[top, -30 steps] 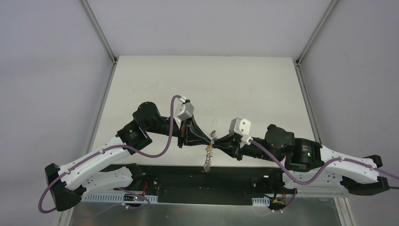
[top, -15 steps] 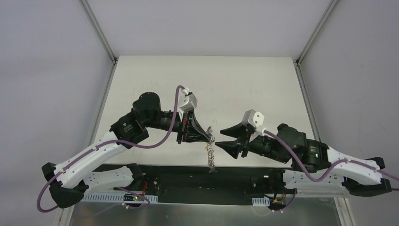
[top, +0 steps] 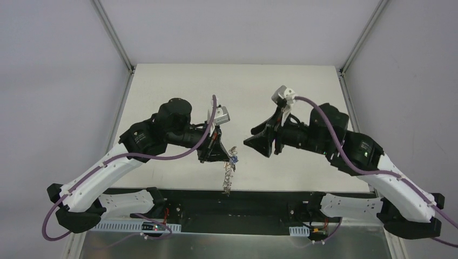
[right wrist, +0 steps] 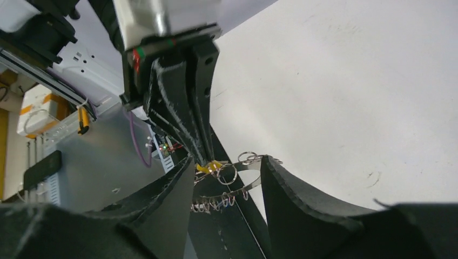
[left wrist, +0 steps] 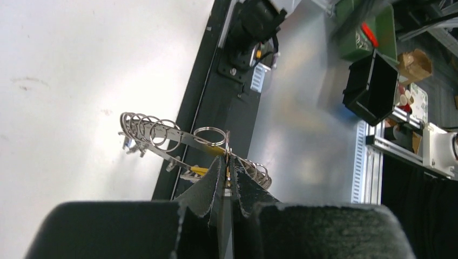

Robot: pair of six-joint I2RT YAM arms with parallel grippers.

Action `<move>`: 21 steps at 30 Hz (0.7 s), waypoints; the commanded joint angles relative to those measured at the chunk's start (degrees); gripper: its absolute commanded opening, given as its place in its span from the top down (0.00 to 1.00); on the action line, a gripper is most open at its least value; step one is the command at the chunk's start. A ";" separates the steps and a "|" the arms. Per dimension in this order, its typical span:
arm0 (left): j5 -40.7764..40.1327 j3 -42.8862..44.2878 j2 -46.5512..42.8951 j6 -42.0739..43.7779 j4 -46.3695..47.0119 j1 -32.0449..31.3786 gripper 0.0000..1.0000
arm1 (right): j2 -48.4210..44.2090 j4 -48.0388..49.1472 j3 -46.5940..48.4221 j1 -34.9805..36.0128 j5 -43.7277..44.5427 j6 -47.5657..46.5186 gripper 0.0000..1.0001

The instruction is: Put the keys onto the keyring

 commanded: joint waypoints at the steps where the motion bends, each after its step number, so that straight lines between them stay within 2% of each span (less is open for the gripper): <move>1: -0.32 3.15 0.11 4.06 -6.19 -0.52 1.00 | 5.57 -9.06 7.30 -11.08 -26.79 4.27 0.51; 2: 0.18 3.40 0.37 4.72 -7.30 -0.49 1.00 | 6.60 -9.94 7.63 -12.49 -31.50 3.70 0.52; 5: 2.23 3.03 0.50 5.52 -8.31 -0.51 1.00 | 7.92 -11.58 6.64 -13.26 -38.15 -0.38 0.53; 10: 6.09 2.92 2.43 4.77 -8.32 -0.54 1.00 | 7.42 -10.24 0.55 -13.13 -41.11 -8.07 0.53; 16: 8.04 3.91 3.43 4.69 -8.27 -0.56 1.00 | 1.13 6.97 -13.22 -12.55 -42.10 -9.70 0.53; 21: 9.05 3.86 3.77 4.50 -7.48 -0.76 1.00 | -1.40 15.73 -18.38 -10.69 -39.29 -9.64 0.53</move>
